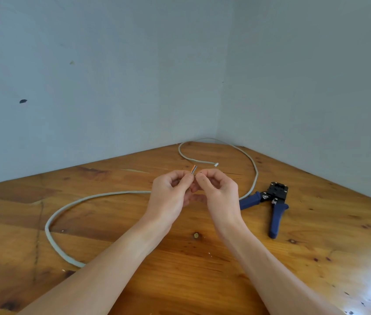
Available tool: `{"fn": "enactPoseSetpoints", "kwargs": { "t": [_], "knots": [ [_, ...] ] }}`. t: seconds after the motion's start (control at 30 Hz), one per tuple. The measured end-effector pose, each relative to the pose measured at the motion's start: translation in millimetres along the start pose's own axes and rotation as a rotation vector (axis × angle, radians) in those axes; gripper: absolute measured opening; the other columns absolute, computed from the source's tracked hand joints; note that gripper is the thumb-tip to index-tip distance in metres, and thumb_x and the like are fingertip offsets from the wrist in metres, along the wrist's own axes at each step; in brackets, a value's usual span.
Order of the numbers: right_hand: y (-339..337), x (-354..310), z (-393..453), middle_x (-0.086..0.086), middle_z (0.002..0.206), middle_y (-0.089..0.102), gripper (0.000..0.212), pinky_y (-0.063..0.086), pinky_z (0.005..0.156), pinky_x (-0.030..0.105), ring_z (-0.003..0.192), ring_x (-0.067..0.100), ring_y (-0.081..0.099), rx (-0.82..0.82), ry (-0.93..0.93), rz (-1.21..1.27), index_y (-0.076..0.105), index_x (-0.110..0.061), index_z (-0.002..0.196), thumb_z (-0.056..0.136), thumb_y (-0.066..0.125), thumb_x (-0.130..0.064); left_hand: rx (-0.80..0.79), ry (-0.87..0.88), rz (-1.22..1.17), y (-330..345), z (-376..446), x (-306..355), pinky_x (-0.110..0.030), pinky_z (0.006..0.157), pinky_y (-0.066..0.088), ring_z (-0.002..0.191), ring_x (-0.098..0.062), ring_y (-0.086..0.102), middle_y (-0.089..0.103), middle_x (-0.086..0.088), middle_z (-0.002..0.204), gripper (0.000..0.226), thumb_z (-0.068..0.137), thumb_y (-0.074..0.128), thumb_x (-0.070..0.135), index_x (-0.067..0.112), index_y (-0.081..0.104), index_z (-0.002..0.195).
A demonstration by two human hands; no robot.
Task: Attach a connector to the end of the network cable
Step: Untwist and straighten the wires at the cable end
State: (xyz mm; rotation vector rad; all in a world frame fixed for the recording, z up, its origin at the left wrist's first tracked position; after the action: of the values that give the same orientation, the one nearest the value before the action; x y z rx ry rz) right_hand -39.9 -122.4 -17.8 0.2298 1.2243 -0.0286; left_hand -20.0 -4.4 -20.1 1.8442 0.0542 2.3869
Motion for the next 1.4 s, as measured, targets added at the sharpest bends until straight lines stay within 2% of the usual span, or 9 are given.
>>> {"fn": "enactPoseSetpoints", "kwargs": {
  "t": [0.2,0.33,0.4,0.5,0.63,0.87,1.07,1.27,1.4],
  "knots": [
    [-1.4,0.9,1.4,0.010,0.076,0.073,0.010,0.064,0.064,0.042,0.070,0.026,0.074,-0.003,0.012,0.011,0.070,-0.002,0.095,0.097,0.061,-0.005,0.003,-0.009,-0.016,1.2,0.1,1.7,-0.015,0.043,0.040,0.044,-0.002,0.054,0.059,0.011,0.052,0.020,0.100,0.057,0.012,0.003,0.072,0.091],
    [-0.9,-0.5,1.4,0.014,0.075,0.070,0.008,0.060,0.056,0.037,0.065,0.027,0.071,-0.022,0.022,0.034,0.063,0.002,0.091,0.095,0.057,-0.001,-0.001,-0.020,-0.013,1.6,-0.5,1.0,-0.013,0.044,0.042,0.045,-0.001,0.056,0.060,0.012,0.052,0.021,0.101,0.056,0.013,0.005,0.072,0.090],
    [-1.0,-0.4,2.6,0.020,0.079,0.069,0.008,0.061,0.056,0.040,0.071,0.034,0.070,-0.004,0.001,-0.009,0.062,0.001,0.089,0.095,0.056,0.000,-0.002,-0.022,-0.003,1.8,-0.8,0.4,-0.013,0.045,0.043,0.047,0.000,0.056,0.062,0.011,0.055,0.022,0.101,0.056,0.015,0.007,0.073,0.090],
    [-0.6,-0.7,3.2,0.018,0.084,0.069,0.009,0.063,0.060,0.046,0.079,0.036,0.070,0.024,-0.024,-0.071,0.064,-0.005,0.088,0.094,0.059,-0.002,-0.002,-0.030,0.015,2.7,-0.8,-0.1,-0.017,0.047,0.043,0.048,-0.001,0.054,0.065,0.009,0.061,0.022,0.101,0.056,0.017,0.012,0.074,0.090],
    [-1.0,-1.8,2.2,0.014,0.083,0.071,0.009,0.062,0.057,0.034,0.074,0.024,0.071,0.033,-0.011,-0.079,0.067,-0.009,0.088,0.095,0.061,-0.006,-0.013,-0.028,0.024,3.5,-1.8,1.1,-0.016,0.048,0.044,0.048,-0.001,0.052,0.065,0.009,0.060,0.022,0.101,0.056,0.017,0.014,0.075,0.090],
    [-2.8,-3.5,2.8,0.000,0.078,0.071,0.009,0.063,0.060,0.035,0.073,0.015,0.070,0.054,-0.003,-0.097,0.067,-0.008,0.087,0.094,0.062,-0.006,-0.009,-0.034,0.026,3.9,-3.7,3.3,-0.019,0.047,0.041,0.049,-0.007,0.048,0.068,0.001,0.068,0.017,0.099,0.061,0.015,0.016,0.076,0.091],
    [-3.5,-3.7,2.3,-0.001,0.077,0.073,0.011,0.063,0.062,0.038,0.074,0.015,0.071,0.061,0.021,-0.064,0.069,-0.011,0.086,0.094,0.063,-0.009,-0.018,0.005,0.070,3.2,-6.4,5.3,-0.021,0.051,0.046,0.048,-0.005,0.050,0.074,0.002,0.073,0.013,0.096,0.065,0.019,0.018,0.077,0.091],
    [-3.7,-4.0,2.0,0.005,0.083,0.072,0.014,0.056,0.059,0.027,0.076,0.018,0.072,0.041,0.033,-0.015,0.069,-0.015,0.083,0.095,0.062,-0.010,-0.007,0.048,0.109,1.7,-8.4,8.1,-0.015,0.051,0.047,0.054,-0.001,0.064,0.077,0.004,0.080,0.009,0.093,0.069,0.024,0.020,0.078,0.092],
    [-4.4,-3.8,1.9,0.005,0.085,0.072,0.015,0.056,0.059,0.028,0.076,0.017,0.072,0.017,0.040,-0.001,0.068,-0.017,0.084,0.096,0.062,-0.010,-0.026,0.086,0.133,1.9,-8.4,7.8,-0.018,0.046,0.042,0.047,-0.001,0.054,0.075,0.003,0.075,0.009,0.092,0.070,0.023,0.021,0.078,0.091]
  ]
}}
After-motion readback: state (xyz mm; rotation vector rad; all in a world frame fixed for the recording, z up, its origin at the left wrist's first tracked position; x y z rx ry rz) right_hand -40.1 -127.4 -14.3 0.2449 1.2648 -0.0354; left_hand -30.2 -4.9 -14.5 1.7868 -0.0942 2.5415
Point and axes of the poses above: each hand's wrist, its own z-axis towards the middle knuckle, its own y-axis out of the palm, x = y × z, the point moved 2 cm from there along z, towards the middle knuckle
